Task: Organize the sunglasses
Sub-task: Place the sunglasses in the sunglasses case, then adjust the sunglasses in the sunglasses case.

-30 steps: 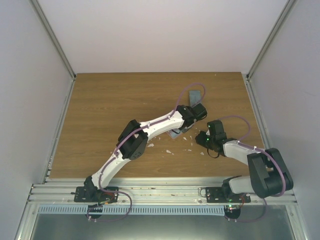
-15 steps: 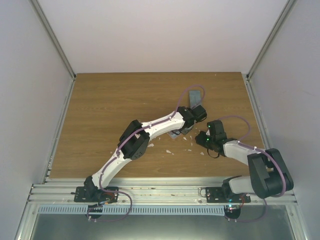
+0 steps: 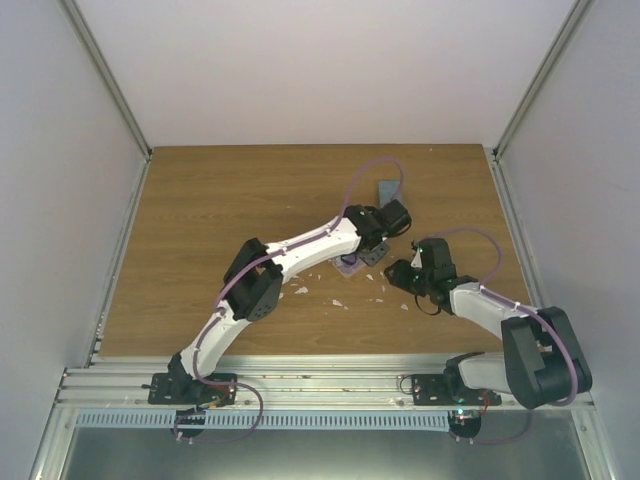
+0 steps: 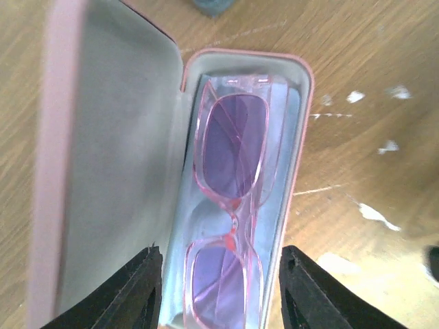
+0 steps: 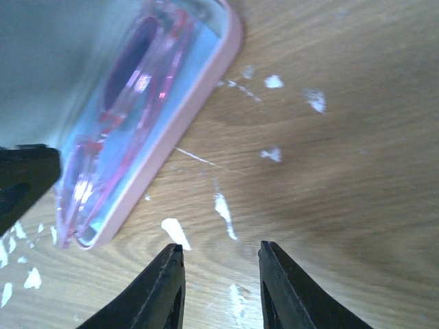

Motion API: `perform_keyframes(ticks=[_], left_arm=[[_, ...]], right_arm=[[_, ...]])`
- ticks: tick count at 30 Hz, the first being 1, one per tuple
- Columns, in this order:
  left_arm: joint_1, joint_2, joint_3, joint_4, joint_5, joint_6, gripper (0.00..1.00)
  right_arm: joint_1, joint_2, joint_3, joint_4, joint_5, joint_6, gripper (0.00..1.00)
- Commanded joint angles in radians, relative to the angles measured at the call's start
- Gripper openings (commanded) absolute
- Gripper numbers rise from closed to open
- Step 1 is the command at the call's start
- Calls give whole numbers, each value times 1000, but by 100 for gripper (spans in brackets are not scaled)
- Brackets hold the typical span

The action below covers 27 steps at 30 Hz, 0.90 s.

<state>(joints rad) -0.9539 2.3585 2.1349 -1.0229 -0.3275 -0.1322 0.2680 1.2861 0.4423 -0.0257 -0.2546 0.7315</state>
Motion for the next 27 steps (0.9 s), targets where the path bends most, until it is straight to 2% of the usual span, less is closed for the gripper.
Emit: perform_keyframes(ticks=[1, 7, 11, 13, 17, 21, 27], left_arm=[[23, -165, -87, 107, 87, -55, 48], [96, -383, -368, 314, 200, -155, 49], [184, -505, -576, 454, 336, -212, 51], [233, -533, -634, 495, 419, -234, 52], [305, -537, -699, 543, 526, -254, 53], [341, -526, -734, 591, 623, -257, 54], [366, -501, -742, 632, 696, -257, 55]], right_arm=[[-9, -4, 38, 76, -110, -58, 32], [-2, 102, 98, 185, -289, -90, 32], [11, 200, 148, 223, -321, -77, 28], [17, 249, 169, 236, -318, -62, 25], [24, 300, 184, 247, -299, -37, 17], [29, 333, 180, 262, -310, -30, 15], [34, 361, 182, 277, -300, -20, 13]])
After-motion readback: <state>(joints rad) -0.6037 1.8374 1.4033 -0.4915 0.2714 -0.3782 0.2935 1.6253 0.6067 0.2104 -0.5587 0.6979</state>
